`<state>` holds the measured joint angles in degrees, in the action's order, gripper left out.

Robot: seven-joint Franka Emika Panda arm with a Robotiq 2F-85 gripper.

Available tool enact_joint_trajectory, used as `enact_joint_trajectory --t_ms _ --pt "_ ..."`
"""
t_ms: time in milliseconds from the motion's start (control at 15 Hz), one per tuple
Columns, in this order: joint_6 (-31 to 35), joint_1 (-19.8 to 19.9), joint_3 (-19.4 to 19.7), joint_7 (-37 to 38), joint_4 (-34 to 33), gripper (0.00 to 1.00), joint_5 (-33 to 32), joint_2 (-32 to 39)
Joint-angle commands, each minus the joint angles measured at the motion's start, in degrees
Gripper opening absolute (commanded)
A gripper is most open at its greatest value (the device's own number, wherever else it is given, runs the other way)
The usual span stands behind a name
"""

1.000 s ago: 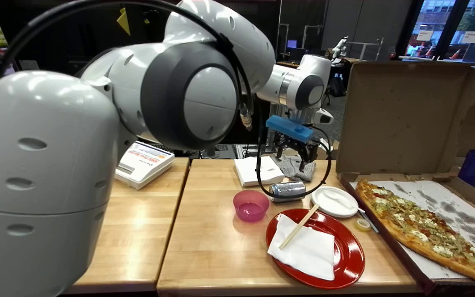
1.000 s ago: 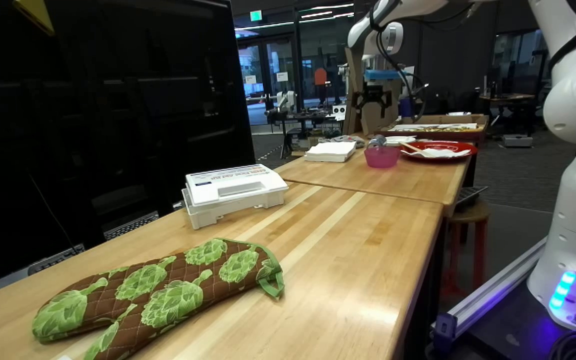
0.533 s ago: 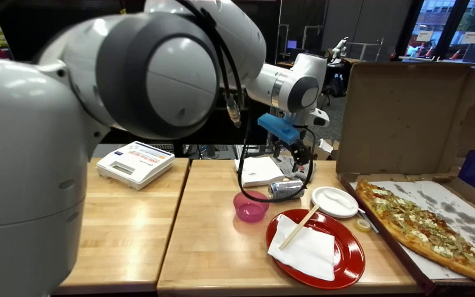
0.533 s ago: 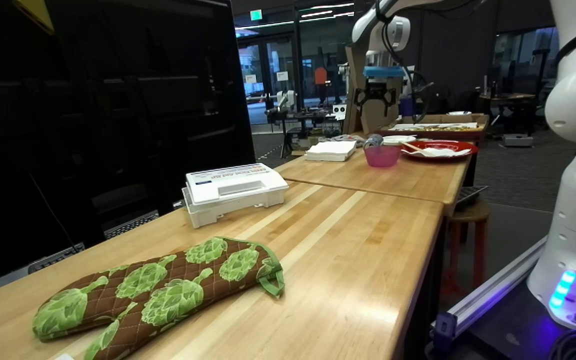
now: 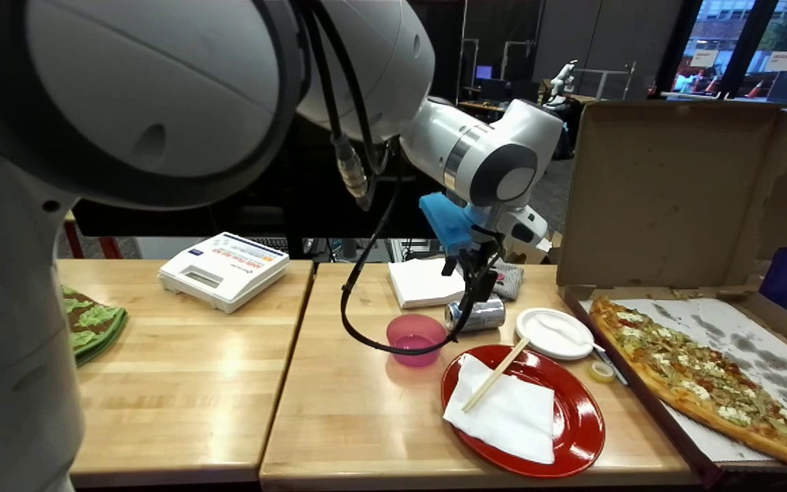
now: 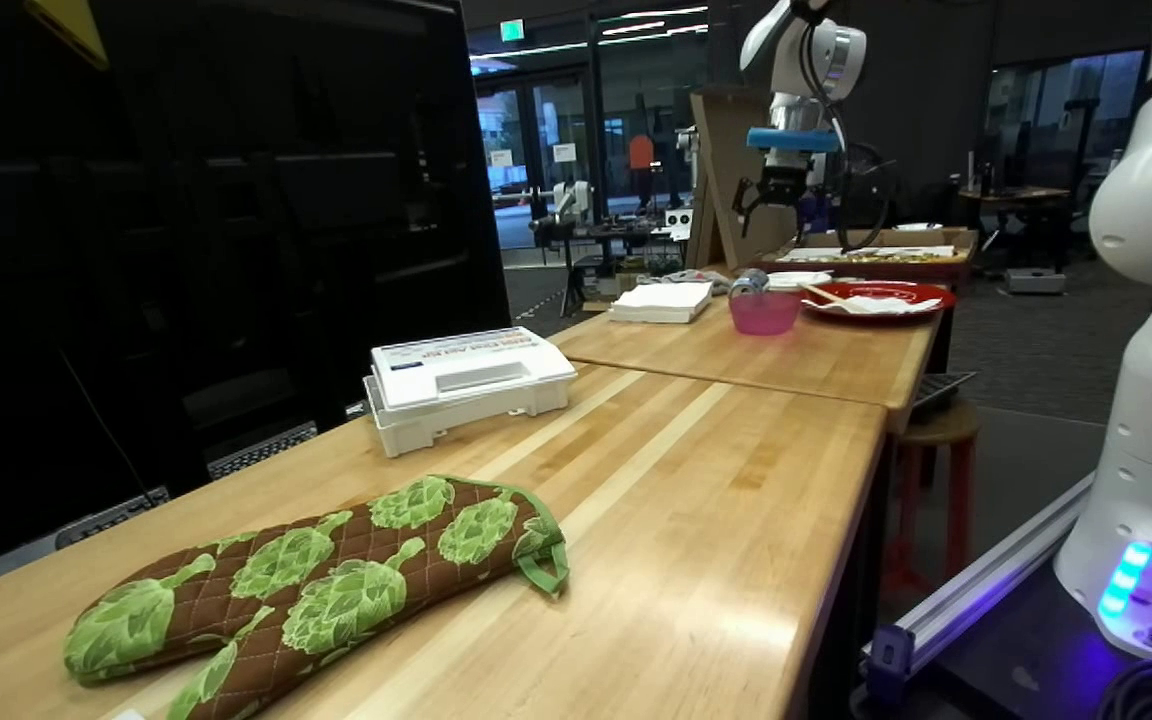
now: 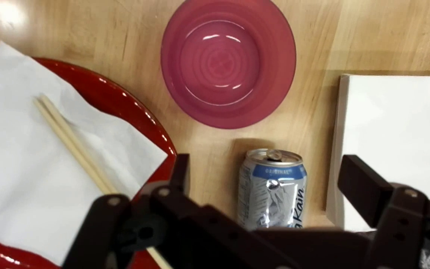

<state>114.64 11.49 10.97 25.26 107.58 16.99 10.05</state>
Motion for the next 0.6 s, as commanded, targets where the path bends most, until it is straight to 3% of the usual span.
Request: enact_joint_trajectory --t_ms 0,533 --pt "2.74 -0.18 0.52 0.68 7.01 1.00 1.64 -5.39" --pt "9.63 -1.72 -1.20 -12.64 18.41 1.00 -2.77 -12.22"
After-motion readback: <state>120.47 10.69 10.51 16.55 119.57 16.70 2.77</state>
